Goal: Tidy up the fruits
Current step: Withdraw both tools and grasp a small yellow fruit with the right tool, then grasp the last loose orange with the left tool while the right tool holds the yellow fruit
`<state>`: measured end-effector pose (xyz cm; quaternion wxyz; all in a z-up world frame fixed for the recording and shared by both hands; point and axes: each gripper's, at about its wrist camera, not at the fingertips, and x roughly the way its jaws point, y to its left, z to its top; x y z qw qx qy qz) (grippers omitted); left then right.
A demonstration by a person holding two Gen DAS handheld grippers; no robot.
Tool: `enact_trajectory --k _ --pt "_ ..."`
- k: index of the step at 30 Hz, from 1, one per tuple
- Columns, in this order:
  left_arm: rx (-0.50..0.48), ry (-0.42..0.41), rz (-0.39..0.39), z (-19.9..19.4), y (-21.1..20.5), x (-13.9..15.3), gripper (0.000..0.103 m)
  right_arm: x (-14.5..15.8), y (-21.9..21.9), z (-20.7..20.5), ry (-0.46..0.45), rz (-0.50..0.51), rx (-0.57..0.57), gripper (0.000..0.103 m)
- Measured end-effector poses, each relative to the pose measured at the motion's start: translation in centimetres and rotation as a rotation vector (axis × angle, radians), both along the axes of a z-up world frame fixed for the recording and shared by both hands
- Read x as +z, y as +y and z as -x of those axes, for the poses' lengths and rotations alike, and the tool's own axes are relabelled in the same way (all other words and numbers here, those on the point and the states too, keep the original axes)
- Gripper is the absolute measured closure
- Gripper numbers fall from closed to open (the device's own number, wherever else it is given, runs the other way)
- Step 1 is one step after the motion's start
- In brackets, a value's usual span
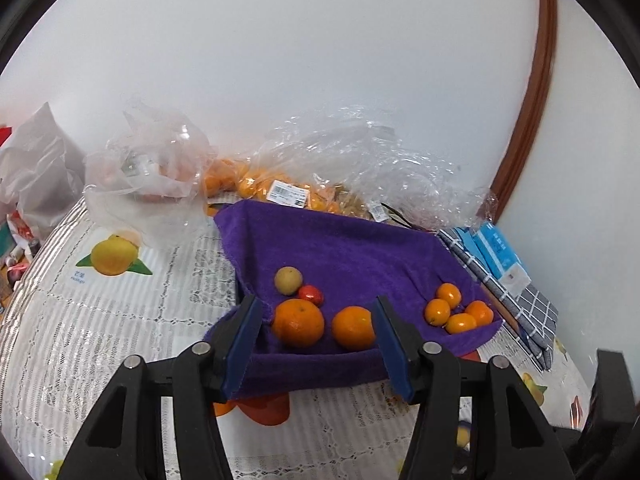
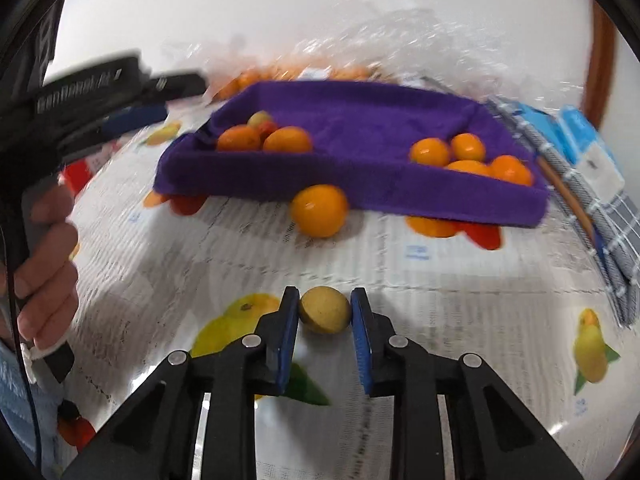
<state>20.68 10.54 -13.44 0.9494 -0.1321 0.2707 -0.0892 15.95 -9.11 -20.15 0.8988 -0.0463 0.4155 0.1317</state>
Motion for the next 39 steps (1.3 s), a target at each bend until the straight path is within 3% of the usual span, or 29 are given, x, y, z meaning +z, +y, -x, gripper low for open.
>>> enact_trajectory --k 4,8,12,20,27,29,30,39 --pt "-0.084 -0.023 -0.028 0.5 -1.8 0.1 0.050 0.9 -3.9 -0.1 -0.043 -0.006 -0.106 0.077" --pt "-0.174 0.020 -0.093 0.4 -4.7 -0.9 0.050 0.5 -7.7 -0.3 -0.044 0.019 -0.204 0.077" --pt "-0.261 0.100 -0.105 -0.2 -6.9 -2.4 0.050 0.5 -10.5 -0.2 -0.026 -0.109 -0.258 0.077" --pt "-0.321 0.211 -0.095 -1.5 -9.2 -4.2 0.050 0.5 -11.0 0.0 -0.026 -0.164 -0.249 0.077" --pt "-0.282 0.274 -0.147 -2.5 -11.1 -5.3 0.052 0.4 -11.5 -0.5 -0.020 -0.204 -0.260 0.077" --pt "-0.273 0.269 -0.159 -2.4 -11.4 -5.2 0.067 0.4 -11.6 -0.4 -0.023 -0.212 -0.263 0.077" --pt "-0.278 0.273 -0.155 -2.4 -11.3 -5.3 0.069 0.4 -11.7 -0.4 -0.024 -0.215 -0.264 0.077" --pt "-0.300 0.209 -0.098 -1.6 -10.5 -4.5 0.069 0.4 -11.8 -0.4 -0.024 -0.221 -0.271 0.077"
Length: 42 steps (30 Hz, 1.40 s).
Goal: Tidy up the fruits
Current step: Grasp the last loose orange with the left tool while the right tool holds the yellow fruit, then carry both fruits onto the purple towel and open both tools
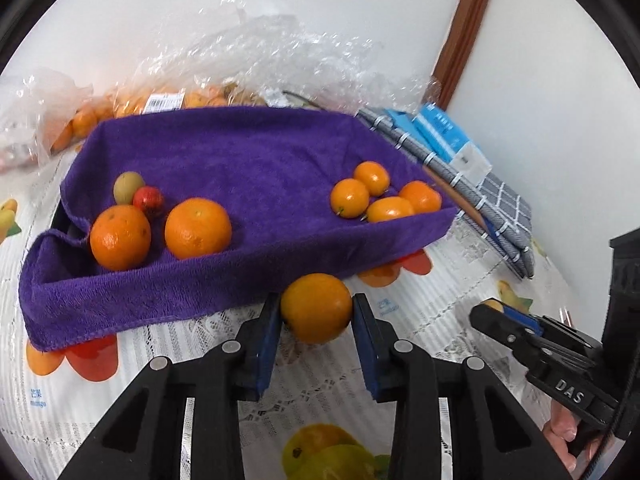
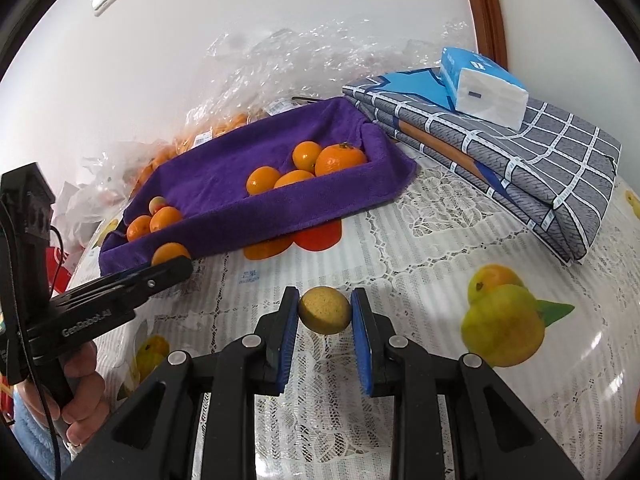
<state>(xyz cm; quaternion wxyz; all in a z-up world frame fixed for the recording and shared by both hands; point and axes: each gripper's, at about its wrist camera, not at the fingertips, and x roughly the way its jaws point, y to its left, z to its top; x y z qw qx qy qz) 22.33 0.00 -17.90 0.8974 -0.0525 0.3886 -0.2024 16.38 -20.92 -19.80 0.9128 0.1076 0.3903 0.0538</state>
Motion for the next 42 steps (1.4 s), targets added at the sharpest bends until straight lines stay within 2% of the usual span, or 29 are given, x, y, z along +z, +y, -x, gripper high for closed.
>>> enact_trajectory --k 8,16,23,27,35,42 --pt "-0.032 -0.049 0.055 1.0 0.3 1.1 0.069 0.1 0.1 0.1 -0.004 -0.011 0.005 0.077" --pt "0.007 -0.119 0.147 1.6 2.7 2.9 0.070 0.1 -0.2 -0.2 0.009 -0.002 -0.009 0.077" --pt "0.036 -0.143 0.166 1.5 3.9 3.5 0.070 -0.1 -0.5 -0.2 0.032 0.006 -0.050 0.077" --pt "0.058 -0.191 0.166 2.1 4.6 4.4 0.070 0.1 -0.4 -0.4 0.035 0.015 -0.066 0.077" --pt "0.075 -0.210 0.150 2.1 5.1 5.0 0.070 3.4 0.6 -1.3 -0.014 0.071 -0.060 0.077" --pt "0.184 -0.224 0.159 1.6 8.2 5.5 0.070 6.5 2.0 -4.0 -0.068 0.121 -0.016 0.077"
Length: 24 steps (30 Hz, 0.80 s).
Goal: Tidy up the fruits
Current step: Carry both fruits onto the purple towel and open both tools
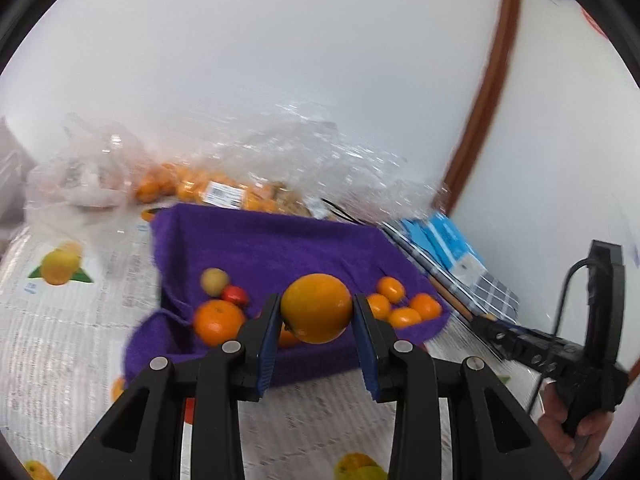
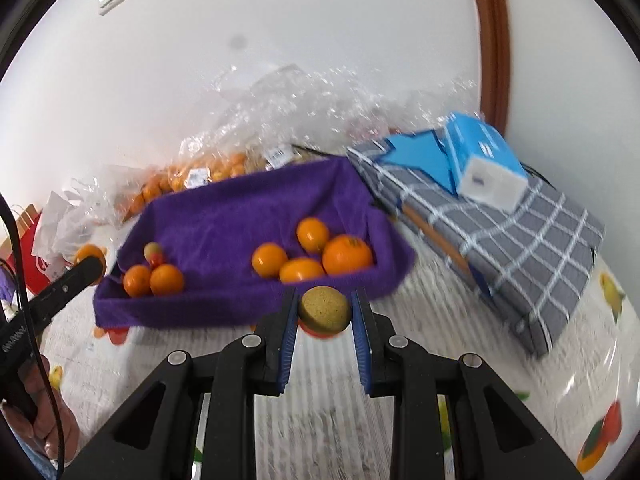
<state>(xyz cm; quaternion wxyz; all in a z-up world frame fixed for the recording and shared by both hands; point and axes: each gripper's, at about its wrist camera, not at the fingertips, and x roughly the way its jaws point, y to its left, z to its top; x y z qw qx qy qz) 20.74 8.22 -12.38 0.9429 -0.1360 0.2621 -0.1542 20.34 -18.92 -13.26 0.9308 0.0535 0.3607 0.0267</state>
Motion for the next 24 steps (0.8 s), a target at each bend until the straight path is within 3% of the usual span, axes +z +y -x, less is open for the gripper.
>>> enact_trajectory --k 8,11,18,24 --pt "0.126 0.038 0.025 -0.9 3.5 0.0 0.070 2.2 -0.1 -3.3 -0.053 0.009 0.032 0.077" --pt "0.148 0.058 -0.007 -1.4 3.3 0.4 0.070 2.7 -0.4 -5.1 -0.059 -0.016 0.037 0.077" --pt "0.112 0.109 -0.034 -4.7 1.6 2.2 0.070 3.2 -0.6 -9.6 -0.065 -0.025 0.058 0.077" --pt "0.087 0.166 -0.028 -9.2 -0.7 0.8 0.069 1.4 -0.8 -13.2 -0.039 -0.013 0.091 0.077"
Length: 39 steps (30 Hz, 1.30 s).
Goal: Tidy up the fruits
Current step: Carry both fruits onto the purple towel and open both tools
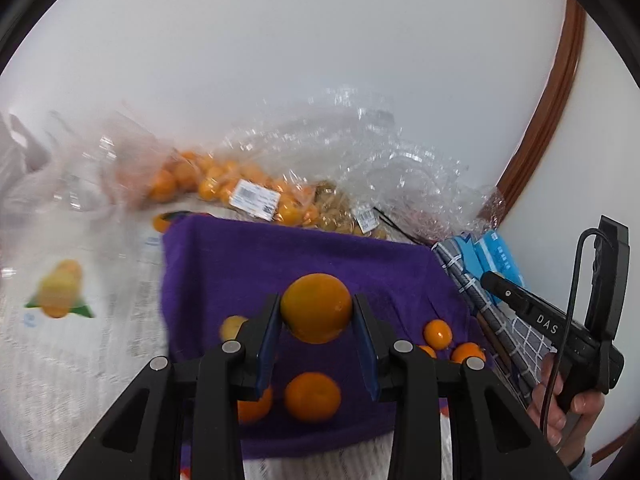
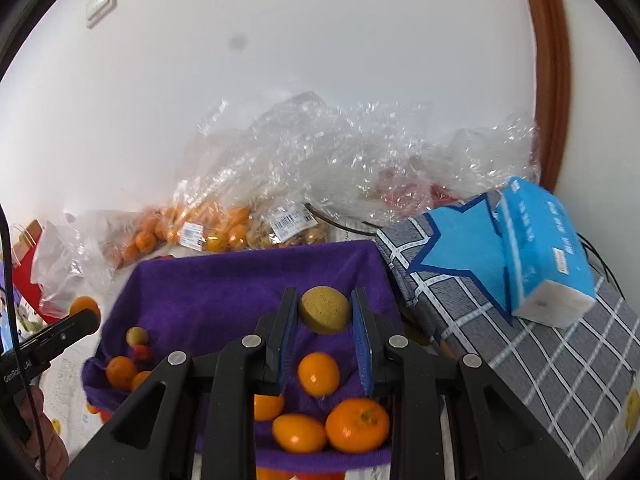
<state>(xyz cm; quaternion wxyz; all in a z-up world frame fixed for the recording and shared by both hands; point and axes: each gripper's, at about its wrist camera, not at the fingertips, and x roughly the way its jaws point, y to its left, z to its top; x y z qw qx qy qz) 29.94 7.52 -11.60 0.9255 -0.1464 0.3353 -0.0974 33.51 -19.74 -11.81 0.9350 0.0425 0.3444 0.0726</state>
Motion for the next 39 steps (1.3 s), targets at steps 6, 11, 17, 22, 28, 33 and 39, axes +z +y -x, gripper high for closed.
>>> enact_trajectory --k 6,11,17,22,28,33,39 --pt "-0.012 0.018 -0.036 -1.1 -1.9 -2.8 0.069 -3.3 -1.0 -2.2 0.056 -0.036 -0.016 0.077" --pt "-0.026 -0.005 -0.055 -1.1 -2.6 -3.8 0.069 -4.7 0.3 -2.6 0.042 0.031 -0.004 0.077" --pt "-0.049 -0.018 -0.054 -1.2 -3.4 -4.2 0.069 -5.5 0.9 -2.7 0.010 0.069 -0.021 0.077" --pt "-0.047 -0.006 -0.063 -1.6 -3.7 -4.7 0.069 -6.3 1.2 -2.9 0.025 0.086 -0.028 0.077" --pt "-0.030 0.030 -0.059 -2.3 -3.5 -5.4 0.069 -6.9 1.0 -3.4 0.054 0.071 -0.039 0.077" --pt "-0.031 0.032 -0.085 -2.3 -3.9 -5.6 0.069 -7.0 0.8 -3.2 0.054 0.060 -0.041 0.077" --pt "-0.034 0.035 -0.096 -2.4 -4.1 -5.7 0.069 -6.9 0.6 -2.9 0.047 0.065 -0.044 0.071"
